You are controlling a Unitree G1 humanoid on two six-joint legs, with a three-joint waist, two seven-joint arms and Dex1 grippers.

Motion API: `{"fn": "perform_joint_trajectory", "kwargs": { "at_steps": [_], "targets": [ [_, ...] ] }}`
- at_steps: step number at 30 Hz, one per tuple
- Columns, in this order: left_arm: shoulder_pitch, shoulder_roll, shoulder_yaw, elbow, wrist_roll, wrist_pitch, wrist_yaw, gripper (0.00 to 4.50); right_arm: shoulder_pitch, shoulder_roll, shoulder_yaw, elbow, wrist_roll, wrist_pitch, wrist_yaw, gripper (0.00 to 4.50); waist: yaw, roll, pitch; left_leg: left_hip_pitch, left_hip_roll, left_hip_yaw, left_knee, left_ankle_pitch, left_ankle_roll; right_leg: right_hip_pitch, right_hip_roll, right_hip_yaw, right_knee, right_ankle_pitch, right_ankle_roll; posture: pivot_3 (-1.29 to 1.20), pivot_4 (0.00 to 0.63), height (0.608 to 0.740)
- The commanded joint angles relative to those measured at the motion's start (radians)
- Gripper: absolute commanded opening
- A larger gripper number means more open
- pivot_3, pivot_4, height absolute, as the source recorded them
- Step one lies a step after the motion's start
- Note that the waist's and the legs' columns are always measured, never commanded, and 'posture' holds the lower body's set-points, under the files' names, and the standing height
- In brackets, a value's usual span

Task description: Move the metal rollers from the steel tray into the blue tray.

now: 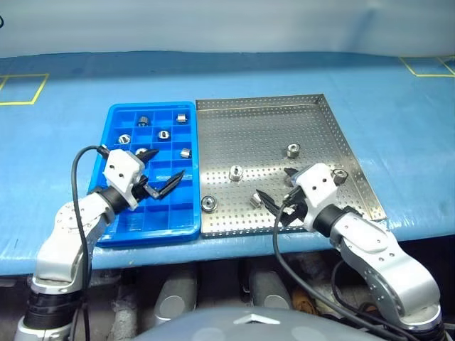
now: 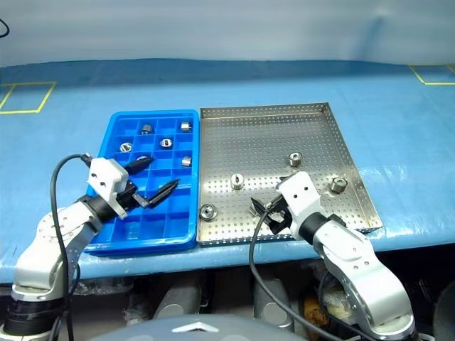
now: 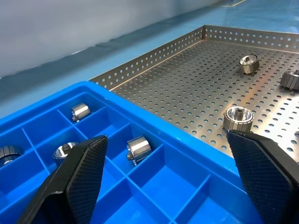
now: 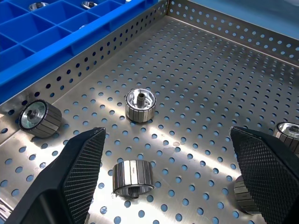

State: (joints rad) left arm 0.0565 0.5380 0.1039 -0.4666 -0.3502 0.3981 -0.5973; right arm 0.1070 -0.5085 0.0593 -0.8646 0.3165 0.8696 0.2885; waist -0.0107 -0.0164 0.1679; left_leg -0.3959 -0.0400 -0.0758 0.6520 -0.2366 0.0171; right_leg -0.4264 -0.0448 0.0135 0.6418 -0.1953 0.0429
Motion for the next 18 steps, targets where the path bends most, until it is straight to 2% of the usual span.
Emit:
{"fn": "perform_joint_trajectory", "kwargs": {
  "at_steps": [1,12,15,18],
  "targets": [
    [0.009,-0.017,0.001,0.0,0.036,-0.084,0.012,4.47,0.012,0.008,-0.001,-0.005,-0.015,-0.057,0.005,4.5,0.002,0.0,0.0,0.0,0.0,0.0,0.0,0.0,0.0,0.0,0.0,0.0,0.0,0.0,0.0,0.0,0.15,0.74],
    [0.012,-0.041,-0.016,0.01,0.043,-0.108,0.005,4.47,0.041,0.02,0.02,0.014,-0.053,-0.141,0.018,4.5,0.0,0.0,0.0,0.0,0.0,0.0,0.0,0.0,0.0,0.0,0.0,0.0,0.0,0.0,0.0,0.0,0.15,0.74],
    [-0.052,0.007,-0.034,-0.014,0.005,0.012,-0.023,4.47,0.037,0.034,0.008,0.005,-0.041,-0.097,0.004,4.5,0.001,0.0,0.0,0.0,0.0,0.0,0.001,0.0,0.0,0.0,0.0,0.0,0.0,0.0,0.0,-0.01,0.15,0.74],
    [-0.199,0.075,-0.077,0.012,-0.009,0.142,-0.064,4.47,0.021,0.051,-0.004,-0.007,-0.031,-0.04,-0.013,4.5,0.004,-0.001,0.0,-0.001,0.0,-0.003,0.004,0.0,0.0,0.001,0.002,-0.001,0.001,0.0,0.0,-0.01,0.15,0.74]
  ]
}}
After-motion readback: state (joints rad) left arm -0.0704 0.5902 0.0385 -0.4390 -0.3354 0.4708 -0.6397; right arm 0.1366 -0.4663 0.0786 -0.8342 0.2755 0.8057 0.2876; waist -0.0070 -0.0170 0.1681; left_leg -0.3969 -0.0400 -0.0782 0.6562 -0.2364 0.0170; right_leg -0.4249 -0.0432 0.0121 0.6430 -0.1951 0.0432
